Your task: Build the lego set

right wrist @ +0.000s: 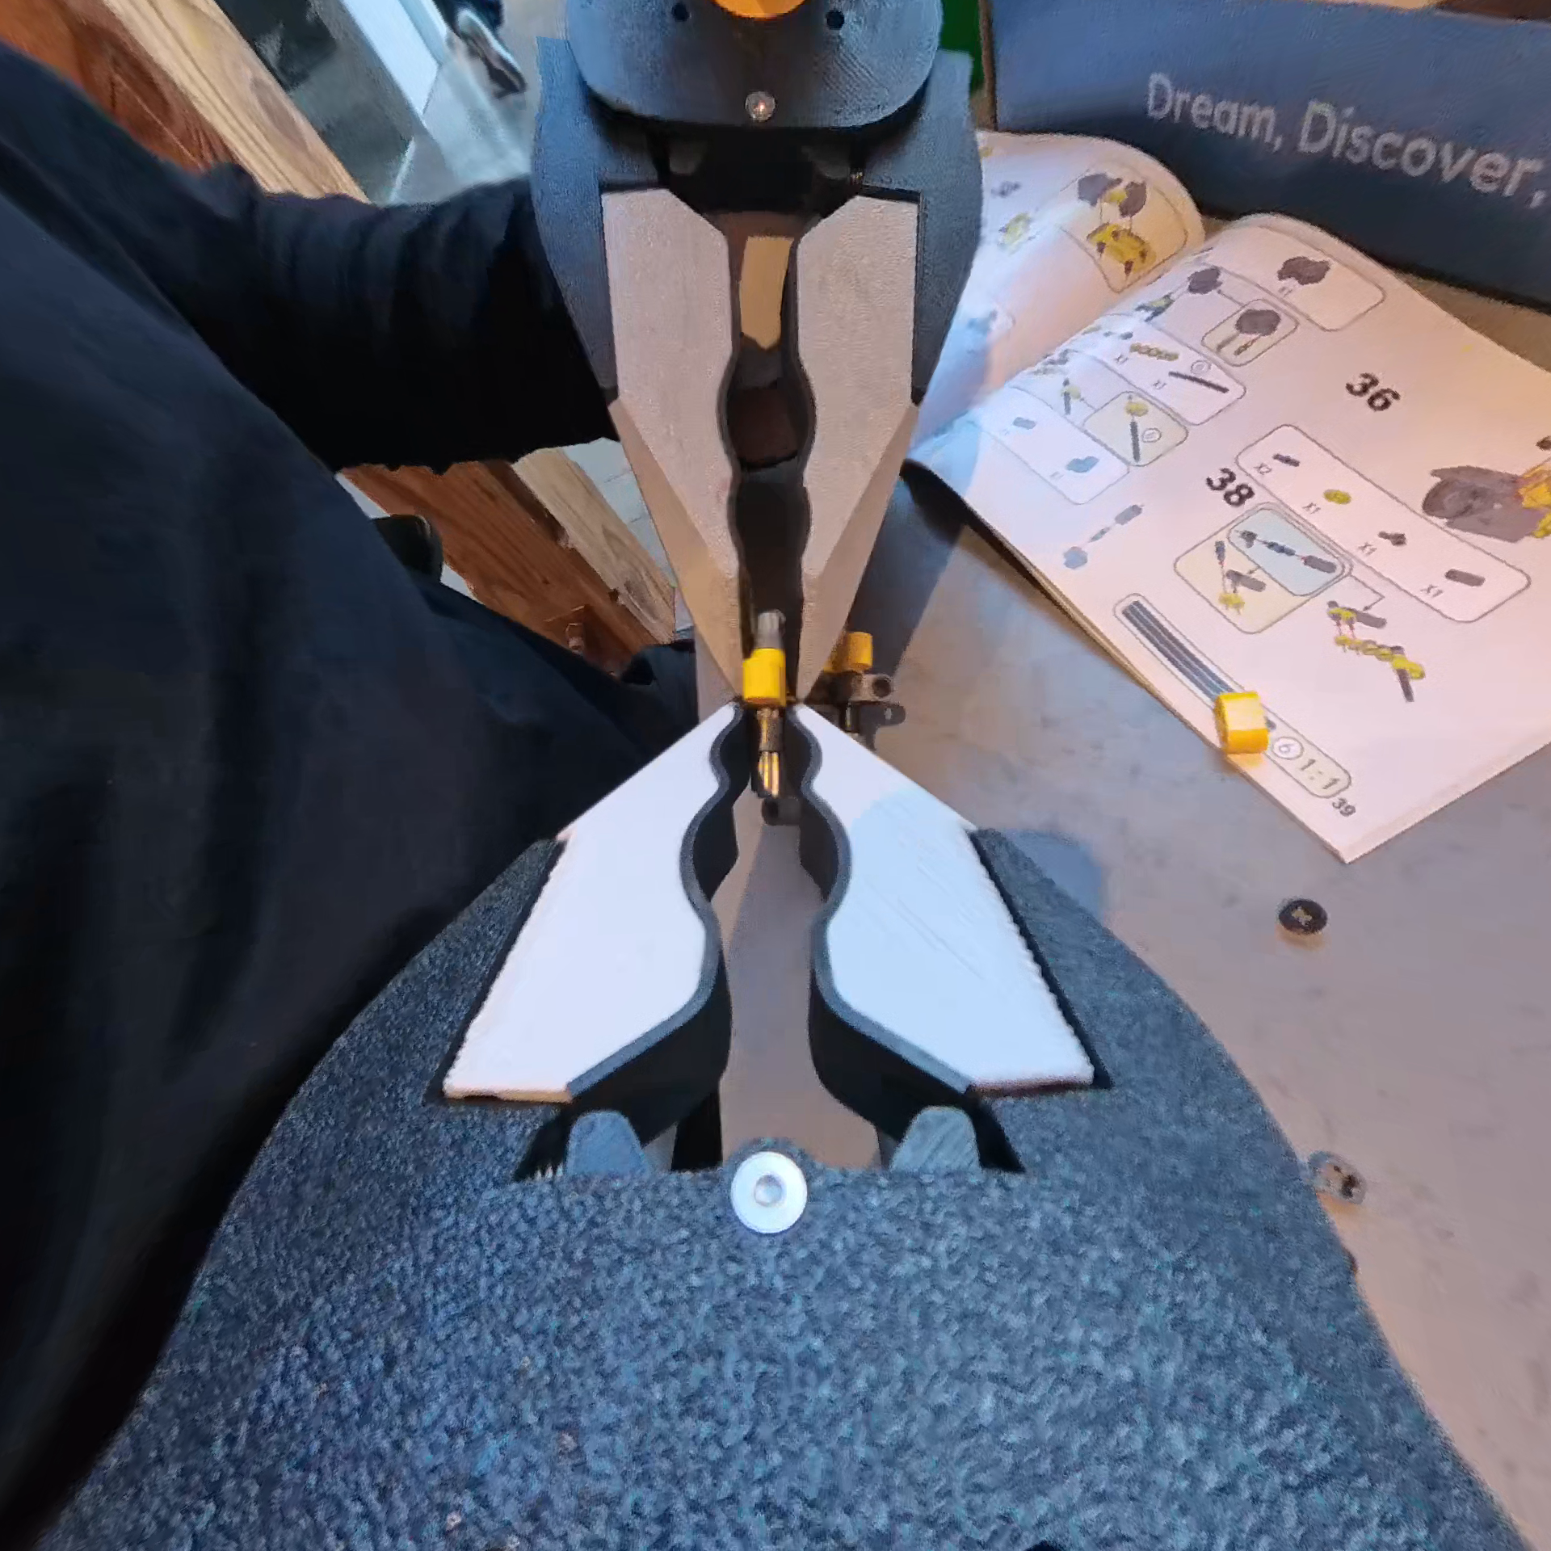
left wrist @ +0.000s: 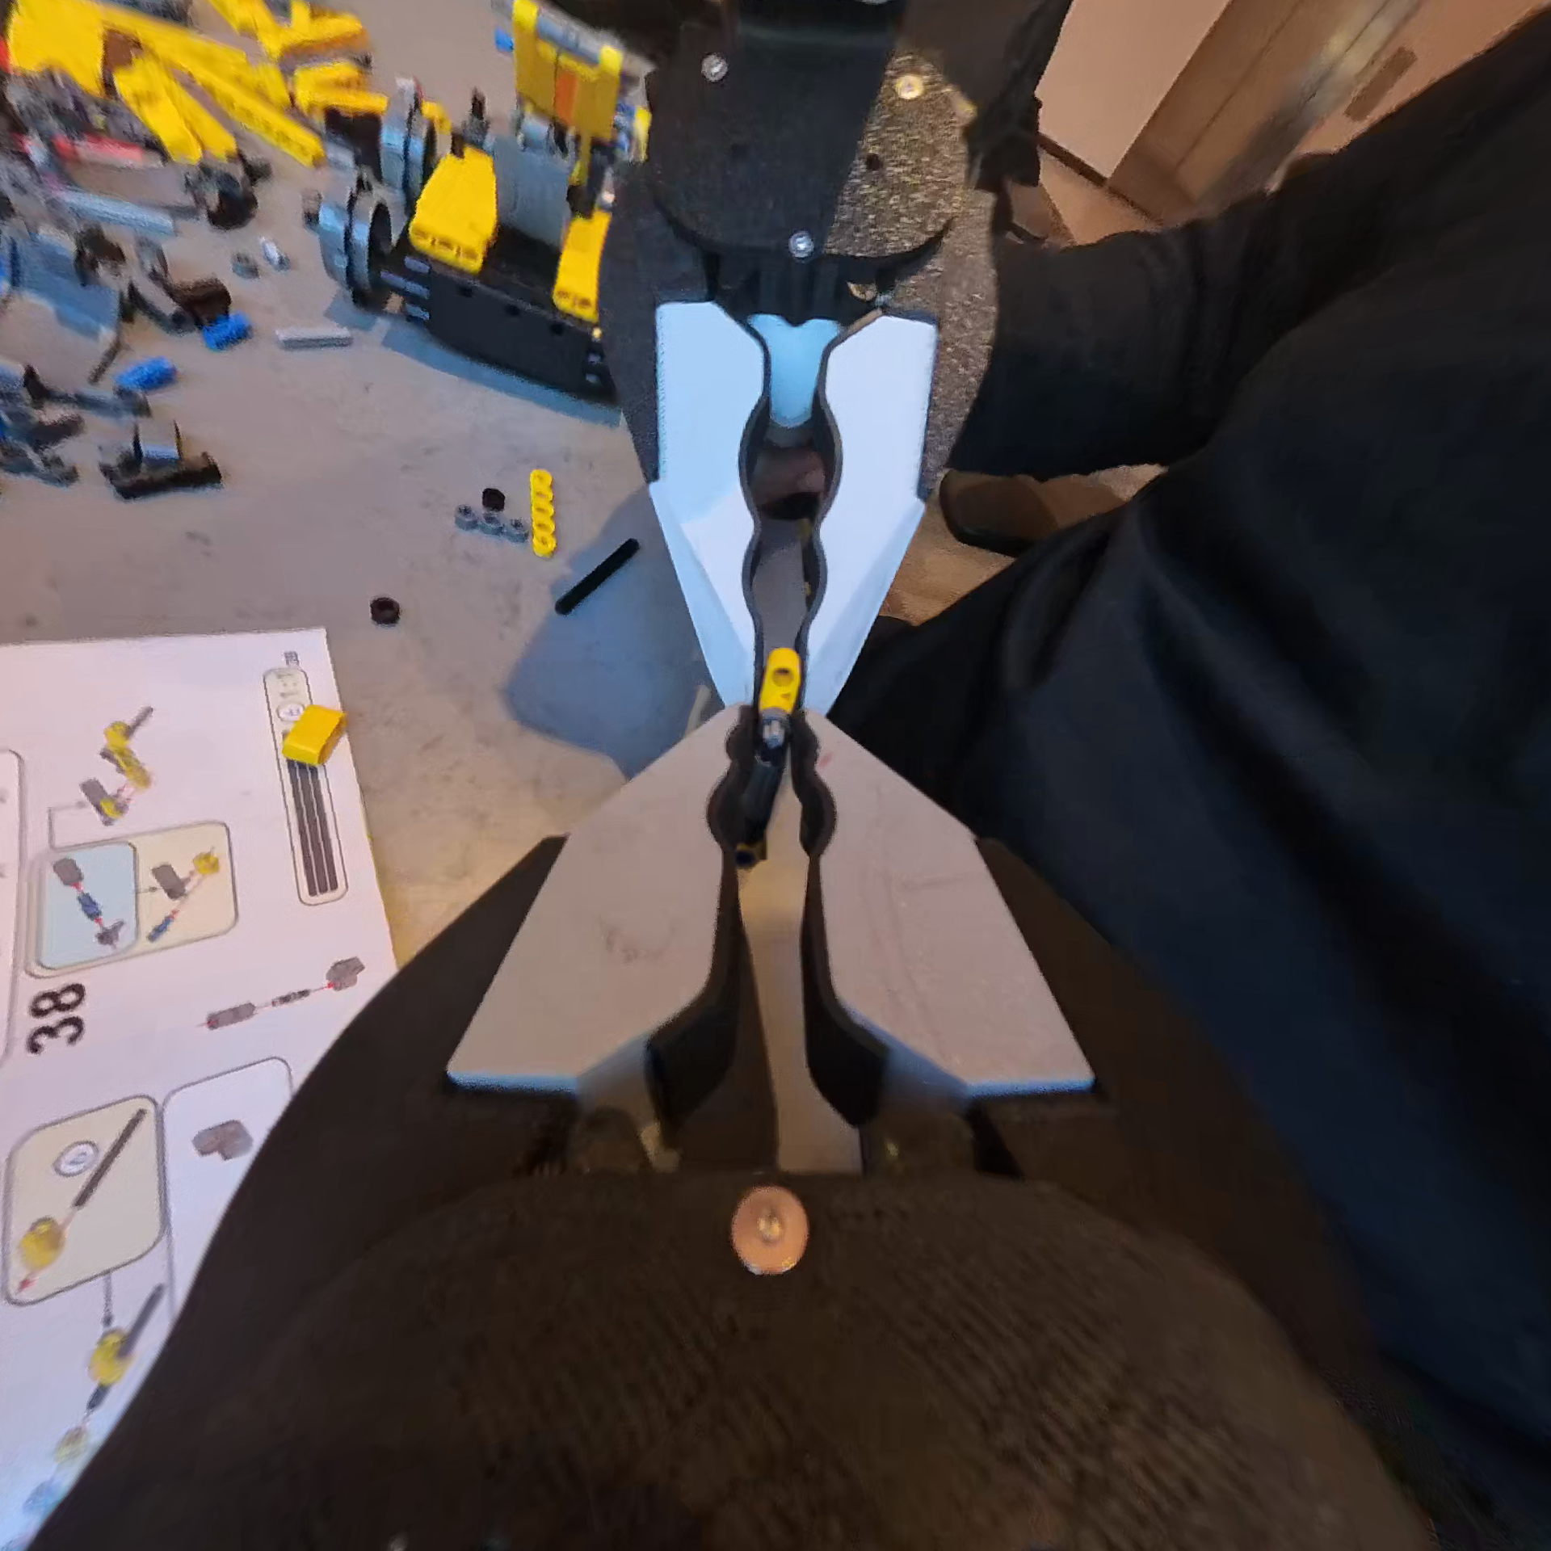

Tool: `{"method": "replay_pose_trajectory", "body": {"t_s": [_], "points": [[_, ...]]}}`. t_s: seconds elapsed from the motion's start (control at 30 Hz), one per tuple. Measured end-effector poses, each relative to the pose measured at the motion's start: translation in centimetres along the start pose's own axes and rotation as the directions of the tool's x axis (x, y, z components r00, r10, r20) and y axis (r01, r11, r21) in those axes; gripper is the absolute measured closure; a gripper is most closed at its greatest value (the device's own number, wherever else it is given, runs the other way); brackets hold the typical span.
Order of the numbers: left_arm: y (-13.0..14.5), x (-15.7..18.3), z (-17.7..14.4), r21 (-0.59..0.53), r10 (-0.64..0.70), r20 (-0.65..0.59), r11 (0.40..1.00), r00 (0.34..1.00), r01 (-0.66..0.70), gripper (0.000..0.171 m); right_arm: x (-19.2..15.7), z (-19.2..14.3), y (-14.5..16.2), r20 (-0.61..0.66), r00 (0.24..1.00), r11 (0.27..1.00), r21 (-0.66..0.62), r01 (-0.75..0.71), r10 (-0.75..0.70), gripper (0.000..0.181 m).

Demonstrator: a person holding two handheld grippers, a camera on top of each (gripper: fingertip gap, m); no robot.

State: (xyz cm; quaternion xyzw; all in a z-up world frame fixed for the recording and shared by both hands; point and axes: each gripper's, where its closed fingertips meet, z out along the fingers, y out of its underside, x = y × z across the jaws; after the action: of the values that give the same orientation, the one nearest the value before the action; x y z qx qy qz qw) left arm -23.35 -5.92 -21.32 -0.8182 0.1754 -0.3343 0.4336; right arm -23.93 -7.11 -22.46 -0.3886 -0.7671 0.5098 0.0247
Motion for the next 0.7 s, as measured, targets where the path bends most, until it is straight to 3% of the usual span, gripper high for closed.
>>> {"method": "replay_pose_trajectory", "body": {"t_s": [0.1,0.27,0.6,0.7], "points": [[-0.5,0.2,-0.6,0.034,0.051,0.061,0.998,0.997,-0.053,0.166,-0.1,-0.6,-0.4,-0.031,0.998,0.998,0.036,0.051,-0.050,0.175],[0.9,0.1,0.0,0.026,0.041,0.076,0.999,0.996,-0.044,0.166,-0.1,-0.2,1.0,-0.027,0.999,0.999,0.010,0.040,-0.039,0.176],[1.0,0.1,0.0,0.061,0.026,0.071,0.998,0.997,-0.031,0.166,0.0,-0.2,1.2,-0.014,0.999,0.999,0.043,0.029,-0.028,0.176],[1.0,-0.3,-0.1,0.053,0.024,0.091,0.998,0.996,-0.029,0.166,0.5,-0.1,1.4,-0.080,0.992,0.995,0.002,0.099,-0.099,0.175]]}}
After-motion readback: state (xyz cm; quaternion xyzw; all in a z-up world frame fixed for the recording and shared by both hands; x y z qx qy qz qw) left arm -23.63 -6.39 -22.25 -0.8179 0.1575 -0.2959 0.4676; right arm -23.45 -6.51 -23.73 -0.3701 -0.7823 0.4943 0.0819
